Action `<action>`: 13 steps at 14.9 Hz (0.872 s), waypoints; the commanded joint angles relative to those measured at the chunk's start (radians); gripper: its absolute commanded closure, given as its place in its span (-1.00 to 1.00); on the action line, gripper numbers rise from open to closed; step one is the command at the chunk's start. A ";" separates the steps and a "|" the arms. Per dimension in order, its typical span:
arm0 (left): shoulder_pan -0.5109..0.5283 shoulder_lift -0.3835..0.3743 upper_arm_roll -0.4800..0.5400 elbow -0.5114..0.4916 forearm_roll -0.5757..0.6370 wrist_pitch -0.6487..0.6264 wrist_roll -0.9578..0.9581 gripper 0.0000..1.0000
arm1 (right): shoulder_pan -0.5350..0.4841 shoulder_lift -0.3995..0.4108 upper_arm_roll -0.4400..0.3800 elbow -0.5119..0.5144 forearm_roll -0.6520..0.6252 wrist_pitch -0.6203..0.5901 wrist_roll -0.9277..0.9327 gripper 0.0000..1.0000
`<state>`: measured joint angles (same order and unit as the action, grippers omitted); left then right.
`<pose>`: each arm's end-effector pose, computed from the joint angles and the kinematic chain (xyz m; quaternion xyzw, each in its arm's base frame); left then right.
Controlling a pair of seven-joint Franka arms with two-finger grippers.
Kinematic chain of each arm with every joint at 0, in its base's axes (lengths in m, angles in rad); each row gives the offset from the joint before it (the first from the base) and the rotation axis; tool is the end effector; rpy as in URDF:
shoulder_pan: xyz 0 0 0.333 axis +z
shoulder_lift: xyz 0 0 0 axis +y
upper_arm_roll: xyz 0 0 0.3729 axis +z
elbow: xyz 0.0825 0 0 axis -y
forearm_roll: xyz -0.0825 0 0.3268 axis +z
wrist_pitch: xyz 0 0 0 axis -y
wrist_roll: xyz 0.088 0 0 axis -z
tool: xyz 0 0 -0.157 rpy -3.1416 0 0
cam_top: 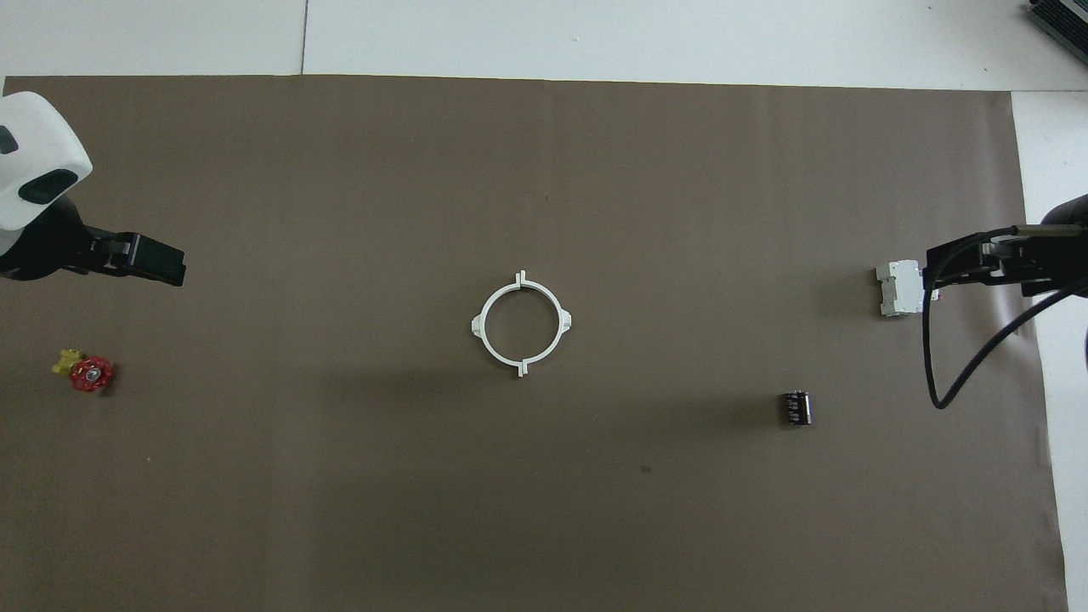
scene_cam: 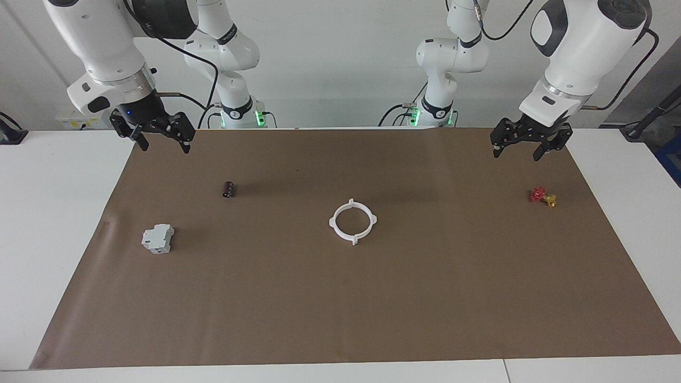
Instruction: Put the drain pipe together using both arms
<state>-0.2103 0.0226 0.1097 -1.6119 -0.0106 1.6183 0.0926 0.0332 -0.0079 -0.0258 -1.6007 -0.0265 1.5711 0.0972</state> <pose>0.5049 -0.0533 0.6071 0.9953 -0.0962 -0.0080 0.0040 0.4927 -0.0006 0.6230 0.9989 -0.0447 -0.0101 0.0137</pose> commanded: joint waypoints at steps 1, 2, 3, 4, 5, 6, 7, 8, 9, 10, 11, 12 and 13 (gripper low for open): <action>0.009 -0.036 -0.005 -0.039 -0.019 0.037 0.013 -1.00 | -0.009 0.003 0.003 0.010 0.002 -0.017 -0.017 -1.00; 0.009 -0.029 -0.005 -0.028 -0.019 0.063 0.013 -1.00 | -0.009 0.003 0.003 0.010 0.002 -0.017 -0.017 -1.00; 0.009 -0.026 -0.007 -0.025 -0.017 0.086 0.012 -1.00 | -0.009 0.003 0.003 0.010 0.002 -0.017 -0.017 -1.00; 0.009 -0.026 -0.007 -0.025 -0.019 0.092 0.009 -1.00 | -0.009 0.003 0.003 0.010 0.002 -0.017 -0.017 -1.00; 0.011 -0.027 -0.007 -0.026 -0.019 0.086 0.009 -1.00 | -0.009 0.003 0.003 0.010 0.002 -0.017 -0.017 -1.00; 0.011 -0.030 -0.007 -0.031 -0.019 0.084 0.007 -1.00 | -0.009 0.003 0.003 0.010 0.002 -0.017 -0.017 -1.00; 0.009 -0.030 -0.008 -0.032 -0.019 0.086 0.007 -1.00 | -0.009 0.003 0.003 0.010 0.002 -0.017 -0.017 -1.00; 0.009 -0.030 -0.008 -0.032 -0.019 0.086 0.007 -1.00 | -0.009 0.003 0.003 0.010 0.002 -0.017 -0.017 -1.00; 0.009 -0.030 -0.008 -0.032 -0.019 0.086 0.007 -1.00 | -0.009 0.003 0.003 0.010 0.002 -0.017 -0.017 -1.00; 0.009 -0.030 -0.008 -0.032 -0.019 0.087 0.007 -1.00 | -0.009 0.003 0.003 0.010 0.002 -0.017 -0.017 -1.00; 0.009 -0.030 -0.008 -0.032 -0.019 0.086 0.007 -1.00 | -0.009 0.003 0.003 0.010 0.002 -0.017 -0.017 -1.00; 0.009 -0.030 -0.007 -0.032 -0.019 0.084 0.009 -1.00 | -0.009 0.003 0.003 0.010 0.002 -0.017 -0.017 -1.00; 0.009 -0.030 -0.007 -0.032 -0.019 0.083 0.009 -1.00 | -0.009 0.003 0.003 0.010 0.002 -0.017 -0.017 -1.00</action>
<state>-0.2103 0.0164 0.1075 -1.6136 -0.0121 1.6826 0.0926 0.0331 -0.0079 -0.0258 -1.6007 -0.0265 1.5711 0.0972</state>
